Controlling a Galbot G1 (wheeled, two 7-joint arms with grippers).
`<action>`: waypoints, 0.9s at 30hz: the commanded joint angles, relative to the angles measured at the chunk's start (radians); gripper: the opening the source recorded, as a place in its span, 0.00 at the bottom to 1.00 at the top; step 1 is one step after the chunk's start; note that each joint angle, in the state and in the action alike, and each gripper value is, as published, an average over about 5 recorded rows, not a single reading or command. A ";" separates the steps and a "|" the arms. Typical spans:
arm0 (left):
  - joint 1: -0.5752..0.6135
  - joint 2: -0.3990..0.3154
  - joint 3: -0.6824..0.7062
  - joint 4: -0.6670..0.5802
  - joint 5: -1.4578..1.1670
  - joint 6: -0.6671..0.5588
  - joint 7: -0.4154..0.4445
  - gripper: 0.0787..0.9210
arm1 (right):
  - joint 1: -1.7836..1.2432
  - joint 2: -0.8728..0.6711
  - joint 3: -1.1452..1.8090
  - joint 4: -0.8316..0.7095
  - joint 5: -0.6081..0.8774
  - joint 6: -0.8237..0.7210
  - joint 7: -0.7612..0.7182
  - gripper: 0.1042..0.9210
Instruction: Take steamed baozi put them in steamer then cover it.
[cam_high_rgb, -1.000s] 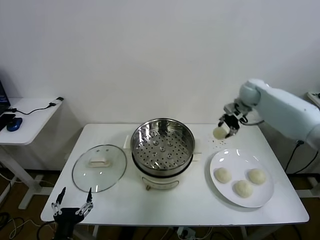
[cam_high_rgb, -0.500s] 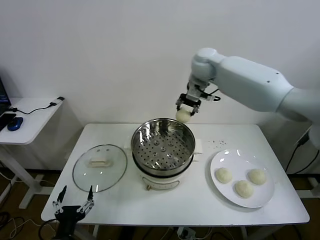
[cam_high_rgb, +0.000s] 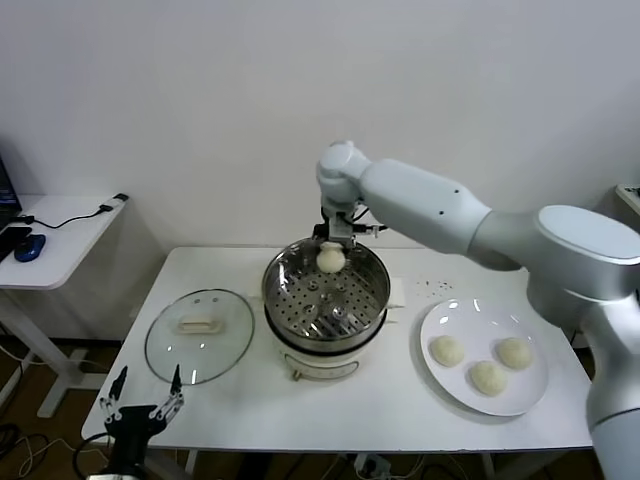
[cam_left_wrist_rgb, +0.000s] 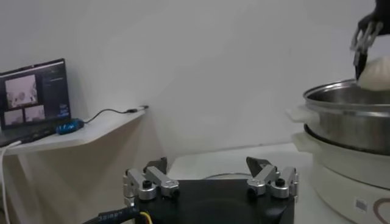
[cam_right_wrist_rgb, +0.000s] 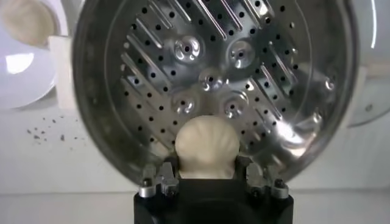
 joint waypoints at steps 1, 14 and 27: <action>-0.002 0.000 0.001 0.007 -0.001 0.001 -0.015 0.88 | -0.083 0.051 0.028 -0.076 -0.124 0.047 0.021 0.61; -0.013 -0.008 0.007 0.015 -0.001 0.005 -0.014 0.88 | -0.096 0.072 0.049 -0.126 -0.155 0.063 0.052 0.79; -0.005 -0.009 0.002 0.007 -0.012 0.004 -0.014 0.88 | 0.146 -0.120 -0.027 0.095 0.265 -0.061 -0.038 0.88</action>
